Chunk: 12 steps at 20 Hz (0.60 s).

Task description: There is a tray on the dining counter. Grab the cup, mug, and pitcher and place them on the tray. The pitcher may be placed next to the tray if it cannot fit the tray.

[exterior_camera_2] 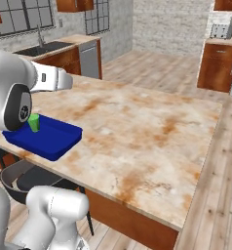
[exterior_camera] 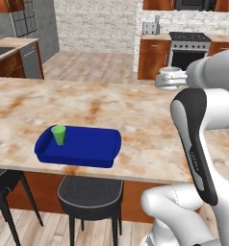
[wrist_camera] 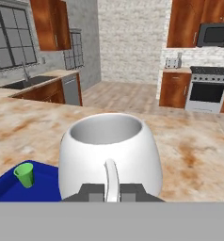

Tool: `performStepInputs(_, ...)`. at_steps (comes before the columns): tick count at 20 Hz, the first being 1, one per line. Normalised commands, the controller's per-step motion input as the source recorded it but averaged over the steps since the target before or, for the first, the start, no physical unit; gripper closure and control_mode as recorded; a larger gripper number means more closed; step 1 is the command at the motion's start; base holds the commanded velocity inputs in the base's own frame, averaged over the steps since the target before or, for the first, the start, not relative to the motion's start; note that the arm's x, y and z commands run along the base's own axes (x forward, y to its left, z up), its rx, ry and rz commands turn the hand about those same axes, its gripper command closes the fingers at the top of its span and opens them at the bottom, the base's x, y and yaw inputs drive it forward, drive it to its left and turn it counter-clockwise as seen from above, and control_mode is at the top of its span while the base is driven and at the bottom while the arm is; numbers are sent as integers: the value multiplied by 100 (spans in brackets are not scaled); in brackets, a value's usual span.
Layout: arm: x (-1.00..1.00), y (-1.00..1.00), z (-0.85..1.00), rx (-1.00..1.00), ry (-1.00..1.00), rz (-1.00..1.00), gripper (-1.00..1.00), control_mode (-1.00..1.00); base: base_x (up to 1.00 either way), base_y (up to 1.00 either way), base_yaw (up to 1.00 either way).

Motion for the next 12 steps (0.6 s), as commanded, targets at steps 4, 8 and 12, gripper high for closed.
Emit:
performStepInputs(4, 0, 0, 0, 0, 0, 0, 100, 100, 0, 16, 8)
performStepInputs(8, 0, 0, 0, 0, 0, 0, 100, 100, 0, 0, 0)
performStepInputs(12, -1, 0, 0, 0, 0, 0, 100, -100, 0, 0, 0)
